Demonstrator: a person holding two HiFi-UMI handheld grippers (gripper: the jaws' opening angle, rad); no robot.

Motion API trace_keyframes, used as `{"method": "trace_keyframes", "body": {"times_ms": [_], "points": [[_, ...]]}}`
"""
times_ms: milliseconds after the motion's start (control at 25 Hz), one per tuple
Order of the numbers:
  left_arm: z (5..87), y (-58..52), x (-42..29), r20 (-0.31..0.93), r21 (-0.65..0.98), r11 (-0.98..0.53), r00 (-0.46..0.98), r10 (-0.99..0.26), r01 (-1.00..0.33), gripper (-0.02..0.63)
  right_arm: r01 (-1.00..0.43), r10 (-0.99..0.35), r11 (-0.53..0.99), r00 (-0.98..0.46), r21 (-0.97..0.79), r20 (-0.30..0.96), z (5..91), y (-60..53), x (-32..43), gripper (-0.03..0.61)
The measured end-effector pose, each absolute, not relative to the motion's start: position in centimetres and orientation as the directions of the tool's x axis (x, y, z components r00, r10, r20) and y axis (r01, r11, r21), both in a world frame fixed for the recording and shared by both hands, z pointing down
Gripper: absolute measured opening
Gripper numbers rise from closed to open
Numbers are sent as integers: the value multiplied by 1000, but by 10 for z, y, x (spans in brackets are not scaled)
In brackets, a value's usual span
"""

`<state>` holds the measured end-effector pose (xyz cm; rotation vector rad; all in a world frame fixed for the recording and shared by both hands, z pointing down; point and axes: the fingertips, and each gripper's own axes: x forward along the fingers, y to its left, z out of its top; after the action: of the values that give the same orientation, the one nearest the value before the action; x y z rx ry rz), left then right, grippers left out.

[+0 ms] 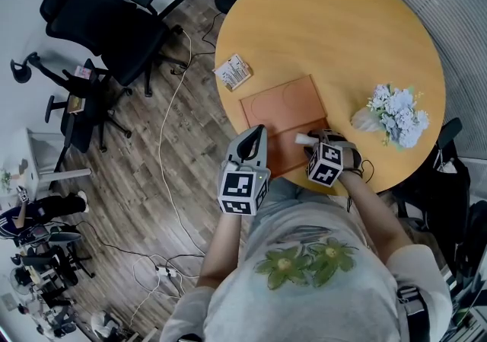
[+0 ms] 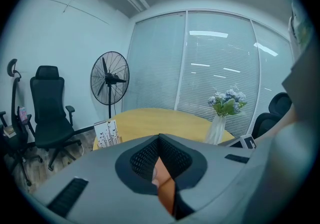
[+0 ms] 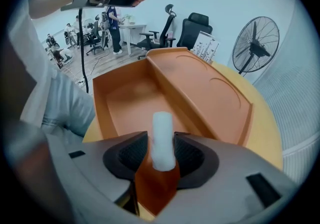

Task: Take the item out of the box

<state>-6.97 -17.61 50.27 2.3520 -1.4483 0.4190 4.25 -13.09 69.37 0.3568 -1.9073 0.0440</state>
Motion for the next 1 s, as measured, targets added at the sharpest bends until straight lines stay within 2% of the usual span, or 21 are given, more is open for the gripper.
{"method": "trace_keyframes", "body": {"times_ms": [680, 760, 1000], "points": [[505, -184, -80, 431, 144, -413, 433, -792, -899, 3, -243, -240, 953, -232, 183, 943, 707, -139, 42, 173], [506, -185, -81, 431, 144, -413, 433, -792, -899, 3, -240, -248, 951, -217, 194, 944, 709, -140, 43, 153], [508, -183, -83, 434, 147, -408, 430, -792, -901, 3, -254, -247, 949, -224, 188, 943, 705, -141, 40, 146]]}}
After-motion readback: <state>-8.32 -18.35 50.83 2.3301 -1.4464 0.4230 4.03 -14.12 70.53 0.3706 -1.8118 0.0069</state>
